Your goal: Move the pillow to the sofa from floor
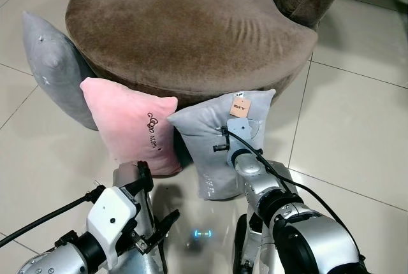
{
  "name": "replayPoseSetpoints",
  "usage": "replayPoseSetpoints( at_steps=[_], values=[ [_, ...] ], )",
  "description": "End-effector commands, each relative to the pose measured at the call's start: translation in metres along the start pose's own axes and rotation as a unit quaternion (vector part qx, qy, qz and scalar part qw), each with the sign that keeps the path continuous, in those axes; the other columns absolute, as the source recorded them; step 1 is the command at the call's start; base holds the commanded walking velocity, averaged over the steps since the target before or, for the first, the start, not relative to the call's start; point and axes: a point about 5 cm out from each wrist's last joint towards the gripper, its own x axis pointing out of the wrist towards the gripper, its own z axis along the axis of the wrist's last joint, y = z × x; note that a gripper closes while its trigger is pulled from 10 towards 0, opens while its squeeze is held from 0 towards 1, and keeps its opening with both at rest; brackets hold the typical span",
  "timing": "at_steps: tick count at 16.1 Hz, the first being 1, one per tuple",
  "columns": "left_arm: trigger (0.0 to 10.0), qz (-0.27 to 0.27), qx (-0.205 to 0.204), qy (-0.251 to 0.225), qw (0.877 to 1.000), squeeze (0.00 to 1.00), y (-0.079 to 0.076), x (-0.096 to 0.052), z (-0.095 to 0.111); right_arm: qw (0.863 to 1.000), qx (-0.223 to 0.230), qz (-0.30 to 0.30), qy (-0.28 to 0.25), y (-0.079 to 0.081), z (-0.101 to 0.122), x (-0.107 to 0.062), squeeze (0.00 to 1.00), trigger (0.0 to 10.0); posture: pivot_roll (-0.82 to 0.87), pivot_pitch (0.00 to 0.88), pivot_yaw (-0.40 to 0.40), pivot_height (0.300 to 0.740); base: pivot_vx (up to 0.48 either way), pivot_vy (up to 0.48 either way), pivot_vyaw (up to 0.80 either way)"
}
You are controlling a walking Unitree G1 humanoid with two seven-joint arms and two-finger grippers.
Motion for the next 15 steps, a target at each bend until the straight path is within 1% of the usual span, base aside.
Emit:
replayPoseSetpoints(
  at_steps=[1,3,4,6,8,10,12,13,15],
  values=[
    [10.0,0.001,0.001,0.001,1.000,0.00,-0.001,-0.001,-0.001,0.999,0.020,0.018,0.020,0.007,-0.013,-0.004,0.00,0.0,0.13,0.289,-0.036,0.466,0.000,0.000,0.00],
    [10.0,0.007,0.000,-0.003,1.000,0.00,0.000,0.001,-0.001,0.998,0.041,0.042,0.006,0.007,-0.016,-0.006,0.00,0.0,0.13,0.275,-0.038,0.466,0.000,0.000,0.00],
    [10.0,0.012,-0.001,-0.007,1.000,0.00,0.000,0.002,-0.001,0.996,0.053,0.065,-0.005,0.009,-0.019,-0.008,0.00,0.0,0.12,0.259,-0.040,0.466,0.000,0.000,0.00],
    [10.0,0.015,-0.003,-0.011,1.000,0.00,0.000,0.004,-0.002,0.993,0.062,0.096,-0.018,0.011,-0.027,-0.013,0.00,0.0,0.12,0.243,-0.041,0.466,0.000,0.000,0.00],
    [10.0,0.026,-0.005,-0.018,1.000,0.00,0.001,0.006,-0.002,0.990,0.071,0.118,-0.043,0.008,-0.036,-0.020,0.00,0.0,0.11,0.228,-0.039,0.466,0.000,0.000,0.00],
    [10.0,0.037,-0.004,-0.024,0.999,0.00,0.004,0.007,-0.002,0.984,0.093,0.128,-0.076,0.005,-0.038,-0.026,0.00,0.0,0.09,0.207,-0.030,0.466,0.000,0.000,0.00],
    [10.0,0.057,0.005,-0.036,0.998,0.00,0.011,0.012,-0.002,0.973,0.112,0.151,-0.137,0.005,-0.031,-0.037,0.00,0.0,0.08,0.181,-0.014,0.466,0.000,0.000,0.00],
    [10.0,0.062,0.007,-0.039,0.997,0.00,0.013,0.014,-0.001,0.969,0.116,0.154,-0.152,0.005,-0.028,-0.040,0.00,0.0,0.08,0.181,-0.014,0.466,0.000,0.000,0.00],
    [10.0,0.087,0.013,-0.055,0.995,0.00,0.022,0.020,0.002,0.957,0.136,0.142,-0.214,-0.005,-0.002,-0.045,0.00,0.0,0.06,0.143,0.009,0.466,0.000,0.000,0.00]
  ],
)
